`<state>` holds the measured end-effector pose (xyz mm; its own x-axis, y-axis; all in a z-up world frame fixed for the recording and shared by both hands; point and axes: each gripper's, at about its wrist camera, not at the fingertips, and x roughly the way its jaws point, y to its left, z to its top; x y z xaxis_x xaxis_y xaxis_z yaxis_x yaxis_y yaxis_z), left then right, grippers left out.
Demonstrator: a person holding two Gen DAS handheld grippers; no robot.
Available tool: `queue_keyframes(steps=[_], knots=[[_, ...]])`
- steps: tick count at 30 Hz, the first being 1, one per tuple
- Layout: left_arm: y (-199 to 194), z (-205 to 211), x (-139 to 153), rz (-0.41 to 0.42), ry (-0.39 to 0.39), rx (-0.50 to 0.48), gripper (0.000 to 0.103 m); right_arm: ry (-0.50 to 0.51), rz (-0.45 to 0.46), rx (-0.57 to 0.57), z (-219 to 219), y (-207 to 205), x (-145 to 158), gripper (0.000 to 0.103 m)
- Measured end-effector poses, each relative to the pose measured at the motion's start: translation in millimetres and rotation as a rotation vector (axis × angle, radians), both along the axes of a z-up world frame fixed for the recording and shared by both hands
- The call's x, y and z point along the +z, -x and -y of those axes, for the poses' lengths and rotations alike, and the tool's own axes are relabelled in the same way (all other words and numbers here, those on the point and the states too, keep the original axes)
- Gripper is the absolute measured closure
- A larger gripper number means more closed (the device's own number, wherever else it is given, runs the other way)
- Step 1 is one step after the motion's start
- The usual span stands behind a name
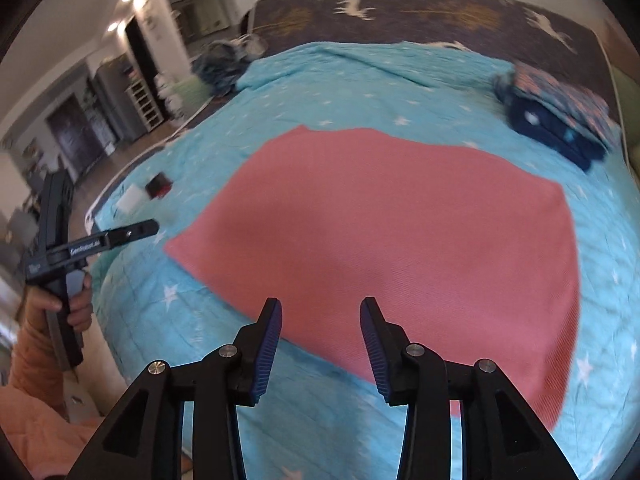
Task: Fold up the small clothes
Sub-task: 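Open both grippers and move them back from the folded sweater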
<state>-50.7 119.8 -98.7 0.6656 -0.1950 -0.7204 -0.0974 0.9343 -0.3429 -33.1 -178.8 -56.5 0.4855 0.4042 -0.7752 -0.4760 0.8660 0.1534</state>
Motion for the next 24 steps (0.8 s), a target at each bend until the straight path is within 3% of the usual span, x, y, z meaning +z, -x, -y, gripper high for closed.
queue_keyframes(steps=[4, 6, 24], knots=[[2.8, -3.3, 1.0, 0.005, -0.017, -0.002, 0.038, 0.074, 0.042, 0.124, -50.5, 7.2, -4.1, 0.057], [4.9, -6.3, 2.5, 0.018, -0.02, -0.006, 0.031, 0.102, 0.064, 0.163, -71.0, 11.3, -6.2, 0.054], [20.5, -54.8, -17.0, 0.002, 0.019, 0.043, 0.029, 0.387, 0.304, 0.286, -179.1, 28.0, -50.9, 0.045]])
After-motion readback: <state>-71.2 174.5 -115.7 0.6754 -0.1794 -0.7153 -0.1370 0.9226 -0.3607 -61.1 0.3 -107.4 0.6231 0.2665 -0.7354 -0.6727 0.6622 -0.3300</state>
